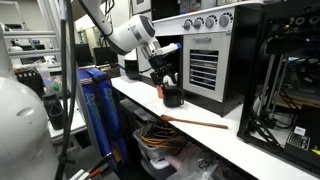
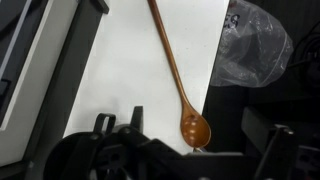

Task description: Move the wooden spoon to the right, use the wooden spoon to stir the contents in the black pot, remove the spoon from the pot and place it on the right side of the counter

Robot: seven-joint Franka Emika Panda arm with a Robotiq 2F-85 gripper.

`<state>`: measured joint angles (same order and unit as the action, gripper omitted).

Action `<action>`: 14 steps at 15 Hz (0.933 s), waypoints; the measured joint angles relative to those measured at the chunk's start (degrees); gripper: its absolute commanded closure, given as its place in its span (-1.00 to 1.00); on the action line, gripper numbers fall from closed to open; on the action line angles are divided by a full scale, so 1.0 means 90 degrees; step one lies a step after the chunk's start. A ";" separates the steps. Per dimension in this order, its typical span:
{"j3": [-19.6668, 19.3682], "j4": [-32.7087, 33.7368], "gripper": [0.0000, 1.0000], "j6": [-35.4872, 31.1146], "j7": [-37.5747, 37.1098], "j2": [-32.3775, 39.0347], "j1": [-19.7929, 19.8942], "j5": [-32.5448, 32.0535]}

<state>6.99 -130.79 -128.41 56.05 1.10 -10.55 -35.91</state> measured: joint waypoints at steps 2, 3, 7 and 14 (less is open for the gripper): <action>0.0237 0.0022 -1.00 0.0247 -0.1059 -0.0066 -0.0139 -0.0004; 0.0352 0.0040 -1.00 0.0352 -0.1606 -0.0073 -0.0214 -0.0004; 0.0641 0.0049 -1.00 0.0462 -0.3526 -0.0053 -0.0410 0.0083; 0.0415 -0.0305 -1.00 -0.0032 -0.4905 -0.0296 -0.0242 0.1226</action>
<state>10.72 -133.54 -128.69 11.91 -1.57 -12.72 -24.88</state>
